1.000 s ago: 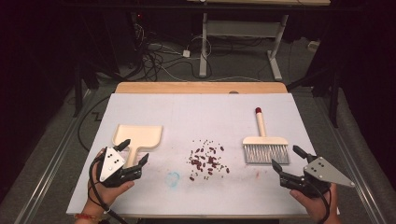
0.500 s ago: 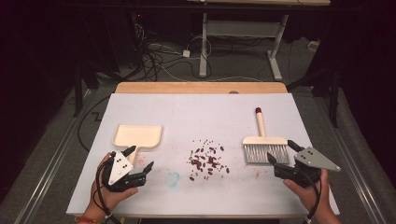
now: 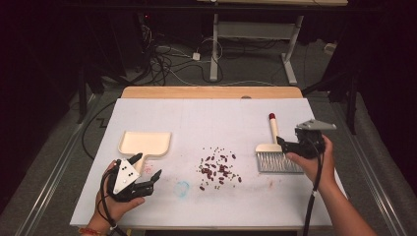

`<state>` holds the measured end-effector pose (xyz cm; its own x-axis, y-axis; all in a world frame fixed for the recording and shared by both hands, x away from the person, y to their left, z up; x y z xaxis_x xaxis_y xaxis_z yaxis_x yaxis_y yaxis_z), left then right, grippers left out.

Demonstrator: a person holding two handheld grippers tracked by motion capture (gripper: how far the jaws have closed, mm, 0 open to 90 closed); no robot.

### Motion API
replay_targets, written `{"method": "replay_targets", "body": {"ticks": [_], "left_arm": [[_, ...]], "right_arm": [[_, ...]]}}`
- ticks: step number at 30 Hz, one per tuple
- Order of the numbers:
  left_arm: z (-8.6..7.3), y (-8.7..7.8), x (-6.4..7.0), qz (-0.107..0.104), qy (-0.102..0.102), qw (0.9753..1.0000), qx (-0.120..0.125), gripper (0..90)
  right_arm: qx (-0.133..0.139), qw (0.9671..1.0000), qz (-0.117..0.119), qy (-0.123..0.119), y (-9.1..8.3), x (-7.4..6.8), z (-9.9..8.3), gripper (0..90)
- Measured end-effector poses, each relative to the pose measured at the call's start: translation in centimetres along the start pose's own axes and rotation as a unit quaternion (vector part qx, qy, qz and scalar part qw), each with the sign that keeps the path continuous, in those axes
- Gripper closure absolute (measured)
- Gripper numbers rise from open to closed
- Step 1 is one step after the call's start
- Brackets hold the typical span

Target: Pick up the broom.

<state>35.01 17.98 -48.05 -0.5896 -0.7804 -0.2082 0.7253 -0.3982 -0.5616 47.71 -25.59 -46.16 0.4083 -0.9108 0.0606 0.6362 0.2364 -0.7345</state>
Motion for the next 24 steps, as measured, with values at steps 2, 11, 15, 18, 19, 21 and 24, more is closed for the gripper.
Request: {"method": "replay_targets", "body": {"ticks": [2,11,15,18,19,21,24], "left_arm": [[-0.1,0.4,0.2,-0.008,0.0,1.0,-0.006,20.7],[-0.2,0.6,0.8,-0.017,0.024,0.9995,-0.012,20.9],[-0.4,0.7,0.7,-0.02,0.021,0.9995,-0.013,20.9],[-0.5,0.6,0.7,-0.021,0.021,0.9995,-0.014,21.0],[-0.5,0.6,0.7,-0.024,0.023,0.9993,-0.014,21.2],[-0.5,0.6,0.8,-0.026,0.025,0.9993,-0.014,21.7],[-0.4,0.6,0.8,-0.03,0.023,0.9992,-0.012,21.7]], "right_arm": [[-0.042,0.9991,0.005,0.006,1.6,0.4,0.7,33.0],[-0.166,0.9845,-0.016,0.055,8.3,1.6,1.6,43.1],[-0.189,0.9792,-0.023,0.071,10.0,1.6,1.1,47.0],[-0.182,0.9803,-0.028,0.071,10.2,1.5,1.4,60.2],[-0.178,0.9811,-0.026,0.072,10.2,1.4,1.5,65.8],[-0.169,0.9824,-0.018,0.078,10.3,1.3,1.5,66.7],[-0.164,0.9833,-0.02,0.075,10.3,1.2,1.5,68.6]]}}
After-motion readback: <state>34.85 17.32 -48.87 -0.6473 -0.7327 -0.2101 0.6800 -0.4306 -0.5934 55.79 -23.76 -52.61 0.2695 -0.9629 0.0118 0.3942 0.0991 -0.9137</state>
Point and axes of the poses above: each handheld gripper's, and its own axes: y roughly forward along the jaws, z roughly out of its top, x roughly to its right, the point moved 9 cm from there along y, roughly forward along the jaws, and after that the axes turned 7 degrees about -x, right-handed, at the moved point
